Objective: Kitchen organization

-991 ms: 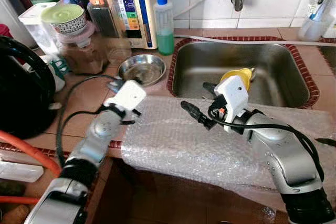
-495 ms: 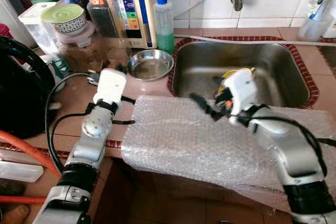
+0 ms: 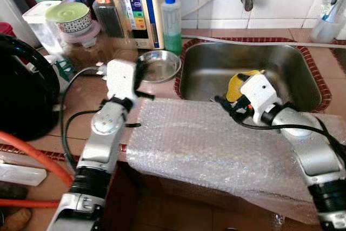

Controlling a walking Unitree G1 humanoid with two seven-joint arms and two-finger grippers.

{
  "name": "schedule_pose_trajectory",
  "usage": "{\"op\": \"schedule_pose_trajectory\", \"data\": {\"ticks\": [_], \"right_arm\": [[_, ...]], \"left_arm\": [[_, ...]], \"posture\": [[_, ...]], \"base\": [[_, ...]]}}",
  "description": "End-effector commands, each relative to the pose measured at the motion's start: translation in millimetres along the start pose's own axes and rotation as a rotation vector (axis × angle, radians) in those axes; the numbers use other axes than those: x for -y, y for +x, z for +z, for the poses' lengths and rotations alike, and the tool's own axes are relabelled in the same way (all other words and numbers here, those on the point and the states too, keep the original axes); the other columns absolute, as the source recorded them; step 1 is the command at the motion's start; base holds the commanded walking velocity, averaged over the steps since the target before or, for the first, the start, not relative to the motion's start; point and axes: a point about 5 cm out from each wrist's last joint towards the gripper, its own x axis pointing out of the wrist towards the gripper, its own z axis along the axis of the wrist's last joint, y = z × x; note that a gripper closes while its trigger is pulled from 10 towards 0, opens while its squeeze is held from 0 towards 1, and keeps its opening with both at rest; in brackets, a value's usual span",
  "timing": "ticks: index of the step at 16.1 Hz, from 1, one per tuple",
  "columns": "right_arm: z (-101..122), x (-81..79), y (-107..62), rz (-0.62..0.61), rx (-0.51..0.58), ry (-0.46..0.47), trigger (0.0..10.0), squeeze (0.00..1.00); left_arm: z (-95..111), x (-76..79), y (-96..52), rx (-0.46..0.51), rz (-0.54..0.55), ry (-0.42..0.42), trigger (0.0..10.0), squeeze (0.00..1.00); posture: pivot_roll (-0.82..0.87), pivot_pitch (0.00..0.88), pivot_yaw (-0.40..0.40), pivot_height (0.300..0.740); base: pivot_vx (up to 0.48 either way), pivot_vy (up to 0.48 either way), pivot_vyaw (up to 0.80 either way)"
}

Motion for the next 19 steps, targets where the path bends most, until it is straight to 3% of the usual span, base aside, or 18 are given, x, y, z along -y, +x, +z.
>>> {"op": "schedule_pose_trajectory", "data": {"ticks": [1,4,7,14,18,19], "right_arm": [[8,3.4,2.6,-0.008,0.032,-0.059,10.0,0.00],[19,6.7,7.8,-0.038,0.091,-0.228,10.0,0.00],[22,9.2,12.3,-0.056,0.124,-0.312,10.0,0.00],[18,5.1,27.3,-0.044,0.153,-0.381,10.0,0.00],[12,-0.9,36.5,-0.016,0.153,-0.363,10.0,0.00],[10,-3.8,39.8,-0.006,0.153,-0.348,9.4,0.00]], "left_arm": [[7,3.2,1.4,0.016,-0.027,0.001,0.0,0.00],[11,34.4,0.7,0.023,-0.188,-0.003,0.0,0.00],[15,50.9,-4.4,0.024,-0.303,-0.021,0.0,0.00],[20,78.0,-16.8,0.017,-0.503,-0.059,0.0,0.00],[22,80.3,-17.6,0.012,-0.521,-0.053,0.0,0.00],[21,79.9,-17.9,0.009,-0.519,-0.055,0.0,0.00]], "posture": [[-0.32,0.080,0.129,0.740],[-0.32,0.077,0.125,0.740],[-0.32,0.076,0.124,0.740],[-0.32,0.076,0.126,0.740],[-0.31,0.079,0.128,0.740],[-0.31,0.079,0.128,0.740]], "base": [[0.000,0.000,0.00],[0.000,0.000,0.00],[0.000,0.000,0.00],[0.000,0.000,0.00],[0.000,0.000,0.00],[0.000,0.000,0.00]]}}
